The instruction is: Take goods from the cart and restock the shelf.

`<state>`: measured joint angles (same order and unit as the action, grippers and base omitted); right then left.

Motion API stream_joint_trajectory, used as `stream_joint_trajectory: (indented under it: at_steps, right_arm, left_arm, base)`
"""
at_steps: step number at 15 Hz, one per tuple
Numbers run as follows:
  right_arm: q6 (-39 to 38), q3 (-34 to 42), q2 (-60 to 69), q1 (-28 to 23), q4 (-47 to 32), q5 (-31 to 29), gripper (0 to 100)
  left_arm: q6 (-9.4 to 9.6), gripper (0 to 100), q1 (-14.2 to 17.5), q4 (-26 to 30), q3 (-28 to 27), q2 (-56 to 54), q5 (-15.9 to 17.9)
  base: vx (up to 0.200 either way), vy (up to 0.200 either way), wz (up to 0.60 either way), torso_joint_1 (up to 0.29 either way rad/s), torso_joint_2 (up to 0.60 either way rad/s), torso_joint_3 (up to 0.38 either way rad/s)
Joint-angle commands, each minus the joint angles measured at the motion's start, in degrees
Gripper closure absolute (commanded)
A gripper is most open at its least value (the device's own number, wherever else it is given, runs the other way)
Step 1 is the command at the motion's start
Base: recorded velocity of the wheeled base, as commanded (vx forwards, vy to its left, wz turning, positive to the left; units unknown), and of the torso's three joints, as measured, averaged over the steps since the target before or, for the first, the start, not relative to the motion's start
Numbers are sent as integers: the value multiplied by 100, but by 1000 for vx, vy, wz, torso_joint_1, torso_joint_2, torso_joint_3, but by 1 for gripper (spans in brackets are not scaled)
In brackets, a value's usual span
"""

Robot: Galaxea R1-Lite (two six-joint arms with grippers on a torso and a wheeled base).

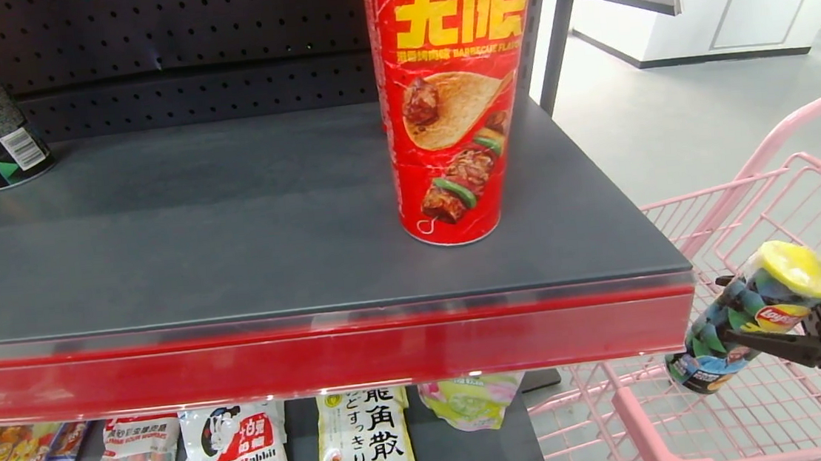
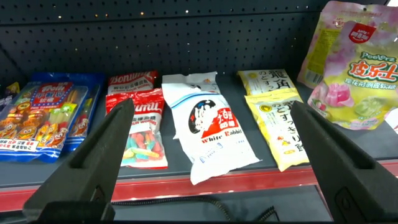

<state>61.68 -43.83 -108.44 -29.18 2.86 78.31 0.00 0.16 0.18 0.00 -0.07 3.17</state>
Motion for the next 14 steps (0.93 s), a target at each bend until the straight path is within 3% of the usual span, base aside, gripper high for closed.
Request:
stream_joint_trajectory:
  at_steps: [1, 11, 12, 14]
  right_arm:
    - [1, -65, -152, -43, 4, 9, 0]
    - [107, -575, -415, 0, -5, 307, 0]
    - [107, -627, -424, 53, -5, 518, 100]
    - [125, -645, -494, 62, -5, 615, 100]
  left_arm:
    - [0, 0, 2, -1, 0, 7, -1]
    - [0, 0, 2, -1, 0, 7, -1]
    - [0, 0, 2, -1, 0, 7, -1]
    - [0, 0, 2, -1, 0, 7, -1]
  base:
    - [0, 0, 0, 0, 0, 0]
    - [0, 0, 0, 0, 0, 0]
    - [0, 0, 0, 0, 0, 0]
    - [0, 0, 0, 0, 0, 0]
